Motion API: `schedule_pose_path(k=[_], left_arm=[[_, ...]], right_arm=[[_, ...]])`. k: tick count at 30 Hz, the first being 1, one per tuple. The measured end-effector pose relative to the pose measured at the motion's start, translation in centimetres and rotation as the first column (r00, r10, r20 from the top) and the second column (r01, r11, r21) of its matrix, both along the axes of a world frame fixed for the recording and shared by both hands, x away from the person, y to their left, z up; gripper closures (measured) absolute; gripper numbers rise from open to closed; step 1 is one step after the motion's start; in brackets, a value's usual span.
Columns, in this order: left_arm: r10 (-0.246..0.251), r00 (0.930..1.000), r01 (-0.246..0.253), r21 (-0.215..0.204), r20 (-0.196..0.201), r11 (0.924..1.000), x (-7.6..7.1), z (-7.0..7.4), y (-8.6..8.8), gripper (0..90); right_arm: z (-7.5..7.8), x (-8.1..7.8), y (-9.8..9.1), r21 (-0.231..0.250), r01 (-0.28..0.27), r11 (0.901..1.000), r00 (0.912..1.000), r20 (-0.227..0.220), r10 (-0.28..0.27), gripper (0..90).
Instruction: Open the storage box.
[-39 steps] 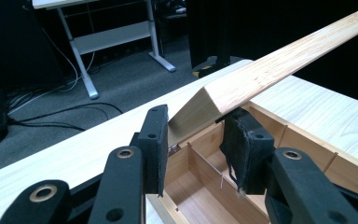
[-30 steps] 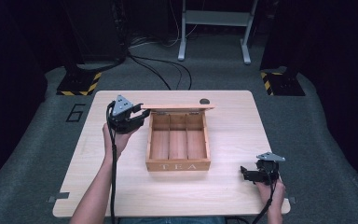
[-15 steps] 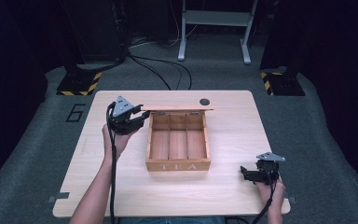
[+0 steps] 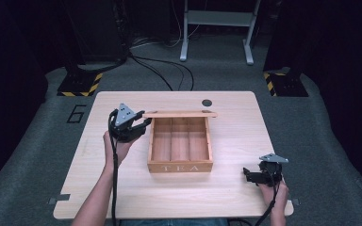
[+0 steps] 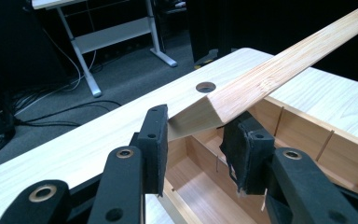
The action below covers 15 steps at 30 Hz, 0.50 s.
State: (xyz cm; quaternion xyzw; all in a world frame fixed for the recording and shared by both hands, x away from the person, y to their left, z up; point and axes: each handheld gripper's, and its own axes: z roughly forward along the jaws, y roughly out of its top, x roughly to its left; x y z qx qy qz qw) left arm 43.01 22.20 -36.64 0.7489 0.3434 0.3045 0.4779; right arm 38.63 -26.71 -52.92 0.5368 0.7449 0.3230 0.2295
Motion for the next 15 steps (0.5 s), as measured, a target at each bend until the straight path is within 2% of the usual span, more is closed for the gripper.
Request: schedule_pose_path(k=[8,14,15], left_arm=[[0.007,0.9999,-0.007,-0.004,0.01,1.0,-1.0,-1.1,0.0,60.3],[0.008,0.9999,-0.008,-0.001,0.01,1.0,-1.8,-2.0,-0.1,60.0],[0.007,1.0,-0.007,-0.003,0.0,1.0,-1.9,-2.1,-0.1,60.0]], right_arm=[[0.0,0.0,0.0,-0.001,0.0,1.0,1.0,0.0,0.0,4.8],[0.0,0.0,0.0,0.003,0.001,1.0,1.0,0.0,-0.001,4.8],[0.0,0.0,0.0,-0.005,-0.005,1.0,1.0,-0.001,0.005,4.8]])
